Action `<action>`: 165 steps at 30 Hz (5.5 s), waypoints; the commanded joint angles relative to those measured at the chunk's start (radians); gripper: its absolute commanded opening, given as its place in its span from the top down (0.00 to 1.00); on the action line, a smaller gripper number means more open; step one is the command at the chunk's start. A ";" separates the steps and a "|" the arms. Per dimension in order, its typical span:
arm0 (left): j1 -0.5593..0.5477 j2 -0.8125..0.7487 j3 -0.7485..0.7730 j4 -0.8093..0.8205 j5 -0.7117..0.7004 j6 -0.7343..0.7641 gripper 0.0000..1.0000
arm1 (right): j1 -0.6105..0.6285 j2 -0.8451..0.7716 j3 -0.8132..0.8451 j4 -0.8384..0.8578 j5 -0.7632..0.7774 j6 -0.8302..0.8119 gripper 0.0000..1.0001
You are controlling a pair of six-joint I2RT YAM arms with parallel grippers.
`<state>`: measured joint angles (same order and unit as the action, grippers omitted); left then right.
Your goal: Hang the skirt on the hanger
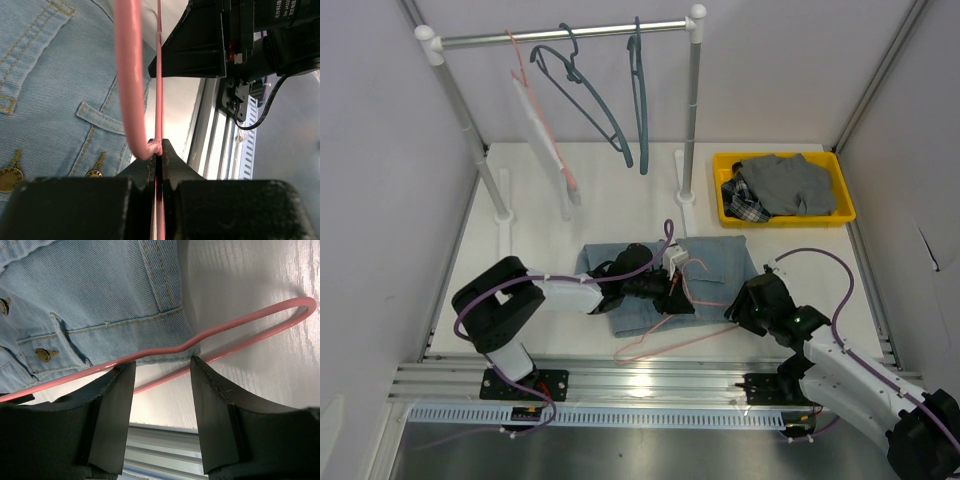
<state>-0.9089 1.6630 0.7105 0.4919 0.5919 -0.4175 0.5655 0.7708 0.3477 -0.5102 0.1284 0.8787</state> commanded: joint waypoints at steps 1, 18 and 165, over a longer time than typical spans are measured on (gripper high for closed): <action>0.005 0.009 0.032 0.031 0.062 0.037 1.00 | -0.001 0.007 -0.001 0.081 0.057 -0.004 0.48; 0.008 0.012 0.037 0.007 0.065 0.054 1.00 | 0.001 -0.041 0.017 -0.001 0.088 -0.023 0.40; 0.169 0.011 0.287 -0.319 -0.250 0.307 1.00 | 0.758 0.716 0.504 0.288 0.370 -0.304 0.35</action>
<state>-0.7387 1.6684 0.9512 0.1677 0.3435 -0.1299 1.2999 1.4536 0.8036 -0.2596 0.4229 0.5892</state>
